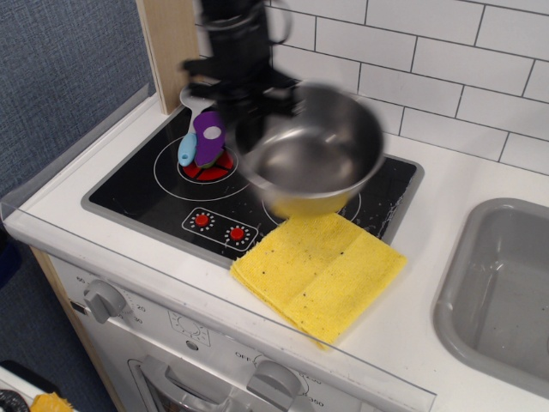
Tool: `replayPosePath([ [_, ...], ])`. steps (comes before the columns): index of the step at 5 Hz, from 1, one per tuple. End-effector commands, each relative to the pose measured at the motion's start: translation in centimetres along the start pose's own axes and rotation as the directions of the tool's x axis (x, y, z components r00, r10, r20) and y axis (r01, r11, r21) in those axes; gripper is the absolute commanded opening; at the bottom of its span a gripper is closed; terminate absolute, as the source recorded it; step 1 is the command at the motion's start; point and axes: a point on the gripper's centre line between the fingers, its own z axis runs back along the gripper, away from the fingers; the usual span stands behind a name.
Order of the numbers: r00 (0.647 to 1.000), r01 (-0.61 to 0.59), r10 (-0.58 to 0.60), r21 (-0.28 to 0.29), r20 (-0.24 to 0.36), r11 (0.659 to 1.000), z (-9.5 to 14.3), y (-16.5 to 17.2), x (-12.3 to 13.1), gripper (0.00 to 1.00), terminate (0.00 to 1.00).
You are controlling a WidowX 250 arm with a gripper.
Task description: Move the silver bowl to front left corner of stove
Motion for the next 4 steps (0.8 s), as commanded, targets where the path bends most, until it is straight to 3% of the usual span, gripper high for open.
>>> replayPosePath([
  [1,0.987,-0.157,0.158,0.088,-0.013,0.984,1.3,7.6,-5.1,0.0,0.0],
  [4,0.967,-0.236,0.247,0.131,-0.071,0.963,-0.4,13.7,-4.2,0.0,0.0],
])
